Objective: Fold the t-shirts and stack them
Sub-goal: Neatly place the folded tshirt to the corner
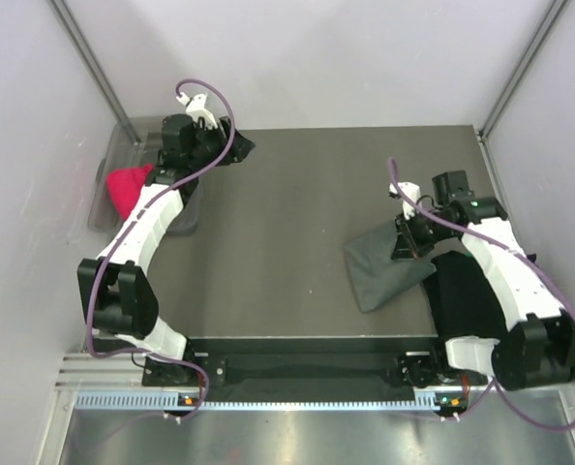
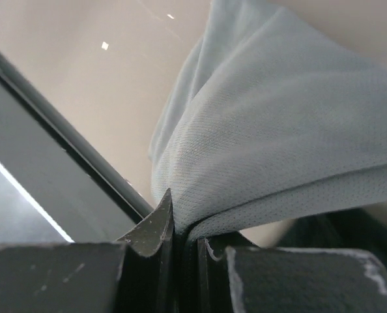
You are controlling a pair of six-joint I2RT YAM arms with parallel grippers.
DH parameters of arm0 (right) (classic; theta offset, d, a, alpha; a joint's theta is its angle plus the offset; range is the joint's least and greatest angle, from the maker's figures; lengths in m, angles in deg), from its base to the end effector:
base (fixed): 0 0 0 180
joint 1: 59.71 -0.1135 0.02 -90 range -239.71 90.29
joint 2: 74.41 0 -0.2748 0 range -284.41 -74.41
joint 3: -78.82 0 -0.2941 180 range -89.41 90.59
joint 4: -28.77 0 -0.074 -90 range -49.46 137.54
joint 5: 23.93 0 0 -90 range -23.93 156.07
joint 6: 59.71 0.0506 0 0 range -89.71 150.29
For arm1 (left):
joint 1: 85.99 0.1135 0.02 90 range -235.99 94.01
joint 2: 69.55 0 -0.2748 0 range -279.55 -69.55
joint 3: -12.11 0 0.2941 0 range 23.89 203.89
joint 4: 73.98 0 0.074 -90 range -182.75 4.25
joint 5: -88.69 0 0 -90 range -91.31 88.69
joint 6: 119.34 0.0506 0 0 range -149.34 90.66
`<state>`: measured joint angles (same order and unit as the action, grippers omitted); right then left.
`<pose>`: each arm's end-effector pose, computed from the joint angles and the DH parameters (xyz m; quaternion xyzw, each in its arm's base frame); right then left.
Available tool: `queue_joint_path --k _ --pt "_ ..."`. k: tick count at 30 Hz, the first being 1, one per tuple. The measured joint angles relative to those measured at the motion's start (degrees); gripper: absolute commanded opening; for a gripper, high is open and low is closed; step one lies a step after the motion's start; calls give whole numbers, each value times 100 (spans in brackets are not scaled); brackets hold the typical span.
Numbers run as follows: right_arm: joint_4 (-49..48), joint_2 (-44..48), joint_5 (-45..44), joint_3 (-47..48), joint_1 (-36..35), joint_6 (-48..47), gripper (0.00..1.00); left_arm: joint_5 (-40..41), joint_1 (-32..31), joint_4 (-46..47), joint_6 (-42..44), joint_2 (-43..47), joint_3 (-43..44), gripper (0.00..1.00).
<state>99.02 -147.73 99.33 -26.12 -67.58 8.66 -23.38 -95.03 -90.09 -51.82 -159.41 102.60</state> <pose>0.2713 0.0655 0.2774 -0.2913 0.8968 0.2577 0.2110 0.4216 -0.0863 0.3593 0.0237 0.7894 -0.3080 0.5305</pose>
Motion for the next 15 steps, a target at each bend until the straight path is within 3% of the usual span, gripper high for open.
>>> queue_joint_path --k 15 --pt "726 1484 -1060 7 529 -535 0 269 74 9 87 297 -140 59"
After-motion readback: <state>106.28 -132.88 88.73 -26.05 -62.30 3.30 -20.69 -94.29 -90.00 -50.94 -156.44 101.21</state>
